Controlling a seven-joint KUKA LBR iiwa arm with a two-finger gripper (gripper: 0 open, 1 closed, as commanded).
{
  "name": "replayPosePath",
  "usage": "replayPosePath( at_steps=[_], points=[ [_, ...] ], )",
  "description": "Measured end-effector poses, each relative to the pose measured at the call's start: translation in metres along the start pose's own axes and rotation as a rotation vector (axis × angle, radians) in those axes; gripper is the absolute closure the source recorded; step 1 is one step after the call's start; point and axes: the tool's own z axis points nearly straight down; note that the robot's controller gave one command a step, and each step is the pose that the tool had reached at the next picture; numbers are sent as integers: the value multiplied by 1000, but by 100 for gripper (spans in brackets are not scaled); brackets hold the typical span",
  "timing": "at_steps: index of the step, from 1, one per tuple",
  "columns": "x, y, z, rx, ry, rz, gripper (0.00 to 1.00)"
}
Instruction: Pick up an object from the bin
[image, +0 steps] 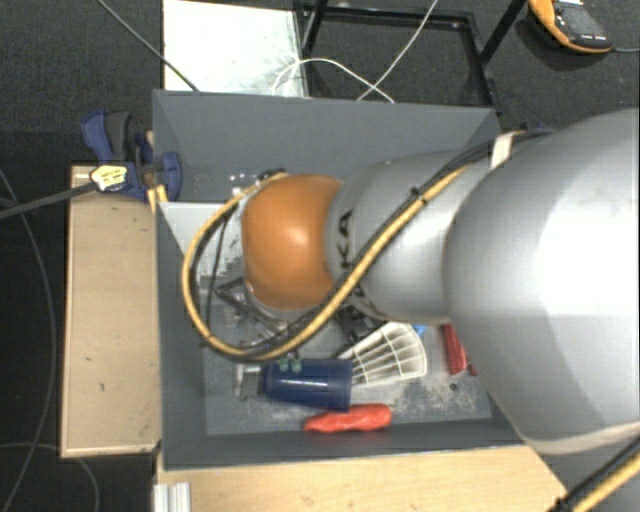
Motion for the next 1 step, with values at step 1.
replayPosePath(
  at_steps=[1],
  points=[
    [23, -28, -58, -1, -3, 24, 0]
  ],
)
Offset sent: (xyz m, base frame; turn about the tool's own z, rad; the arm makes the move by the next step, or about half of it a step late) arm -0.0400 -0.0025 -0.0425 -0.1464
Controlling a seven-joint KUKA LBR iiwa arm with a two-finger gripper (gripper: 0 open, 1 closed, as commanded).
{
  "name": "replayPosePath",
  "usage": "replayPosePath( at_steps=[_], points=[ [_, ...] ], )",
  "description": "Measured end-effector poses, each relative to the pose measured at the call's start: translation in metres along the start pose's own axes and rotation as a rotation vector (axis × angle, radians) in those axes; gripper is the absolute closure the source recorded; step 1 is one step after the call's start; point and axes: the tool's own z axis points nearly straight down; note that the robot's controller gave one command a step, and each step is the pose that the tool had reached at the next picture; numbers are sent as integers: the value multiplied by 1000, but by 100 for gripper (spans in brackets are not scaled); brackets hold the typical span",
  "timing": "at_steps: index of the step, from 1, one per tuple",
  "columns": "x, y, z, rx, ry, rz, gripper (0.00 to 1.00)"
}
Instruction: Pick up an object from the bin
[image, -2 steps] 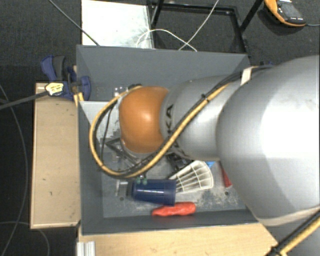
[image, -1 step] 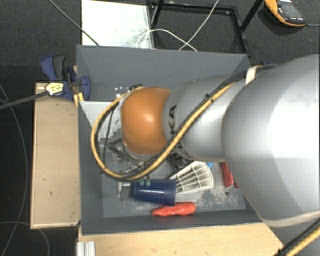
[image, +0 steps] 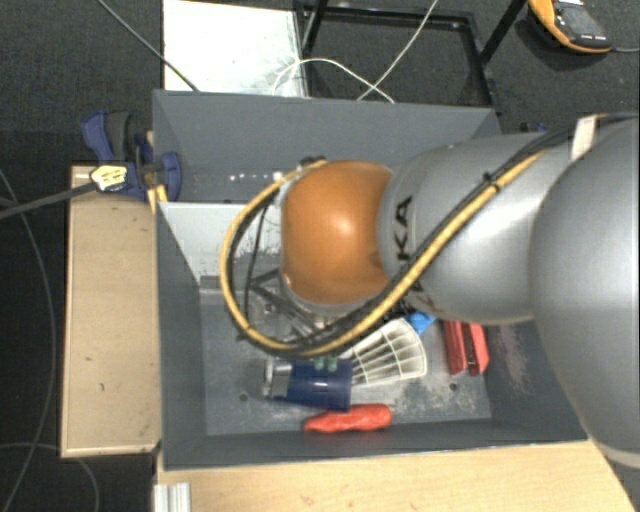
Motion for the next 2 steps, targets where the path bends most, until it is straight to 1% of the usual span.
replayPosePath(
  at_steps=[1, 2],
  points=[
    [17, 26, 97, 0, 6, -166, 0],
    [19, 12, 96, -2, 13, -179, 0]
  ],
)
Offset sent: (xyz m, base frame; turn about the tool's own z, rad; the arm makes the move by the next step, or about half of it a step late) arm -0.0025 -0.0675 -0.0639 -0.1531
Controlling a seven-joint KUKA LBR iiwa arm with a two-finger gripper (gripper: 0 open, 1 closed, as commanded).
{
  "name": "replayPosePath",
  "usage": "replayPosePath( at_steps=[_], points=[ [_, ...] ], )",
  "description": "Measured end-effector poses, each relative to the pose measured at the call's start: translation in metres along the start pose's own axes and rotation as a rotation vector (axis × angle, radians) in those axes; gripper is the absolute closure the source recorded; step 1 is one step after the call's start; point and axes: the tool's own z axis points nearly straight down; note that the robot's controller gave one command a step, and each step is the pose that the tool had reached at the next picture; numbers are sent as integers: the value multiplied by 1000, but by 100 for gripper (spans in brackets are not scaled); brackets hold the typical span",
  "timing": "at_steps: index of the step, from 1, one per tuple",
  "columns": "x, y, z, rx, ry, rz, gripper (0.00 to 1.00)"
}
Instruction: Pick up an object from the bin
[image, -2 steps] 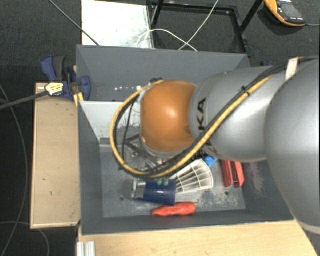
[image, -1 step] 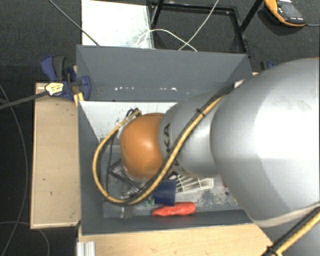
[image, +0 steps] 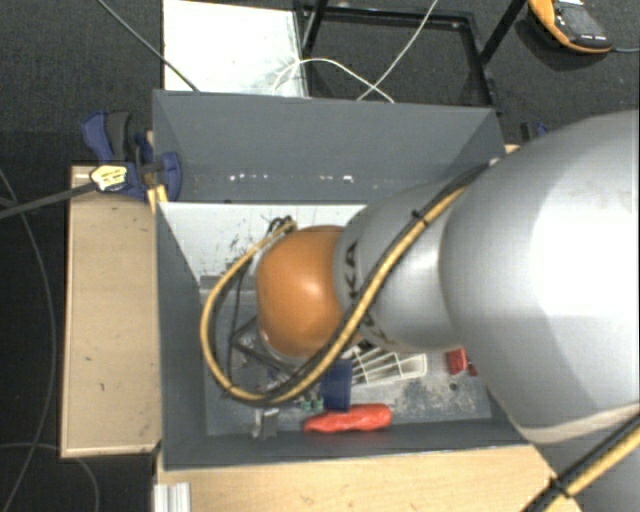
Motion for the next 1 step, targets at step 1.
replayPosePath(
  at_steps=[1],
  points=[
    [0, -48, -11, 3, -9, -39, 0]
  ],
)
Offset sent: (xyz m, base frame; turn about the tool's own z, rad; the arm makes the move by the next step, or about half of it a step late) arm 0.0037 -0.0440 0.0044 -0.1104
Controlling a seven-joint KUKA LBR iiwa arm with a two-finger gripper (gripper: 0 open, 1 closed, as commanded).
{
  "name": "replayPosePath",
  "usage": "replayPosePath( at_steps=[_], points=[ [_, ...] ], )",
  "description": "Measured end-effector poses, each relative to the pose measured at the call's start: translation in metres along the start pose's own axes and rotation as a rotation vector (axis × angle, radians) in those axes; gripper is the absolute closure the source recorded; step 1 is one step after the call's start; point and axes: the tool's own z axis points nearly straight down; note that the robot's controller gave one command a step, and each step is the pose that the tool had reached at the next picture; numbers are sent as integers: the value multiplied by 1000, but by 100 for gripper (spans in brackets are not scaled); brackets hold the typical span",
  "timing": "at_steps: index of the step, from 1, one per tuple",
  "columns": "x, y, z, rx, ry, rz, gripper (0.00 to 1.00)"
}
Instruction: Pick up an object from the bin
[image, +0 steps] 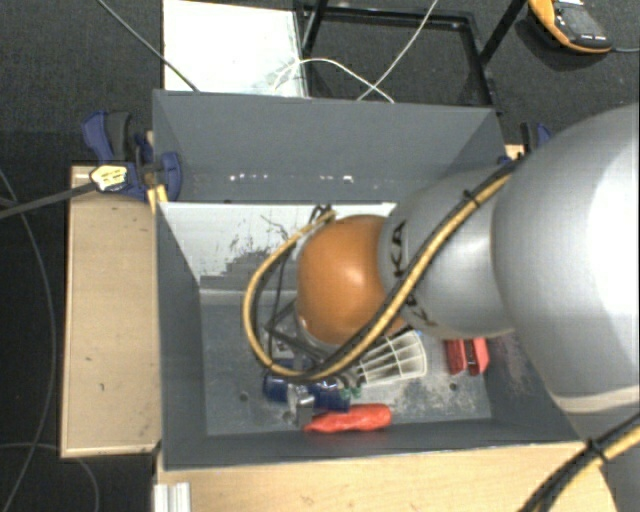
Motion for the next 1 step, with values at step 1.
replayPosePath(
  at_steps=[1],
  points=[
    [5, 4, 6, -1, 3, -69, 0]
  ],
)
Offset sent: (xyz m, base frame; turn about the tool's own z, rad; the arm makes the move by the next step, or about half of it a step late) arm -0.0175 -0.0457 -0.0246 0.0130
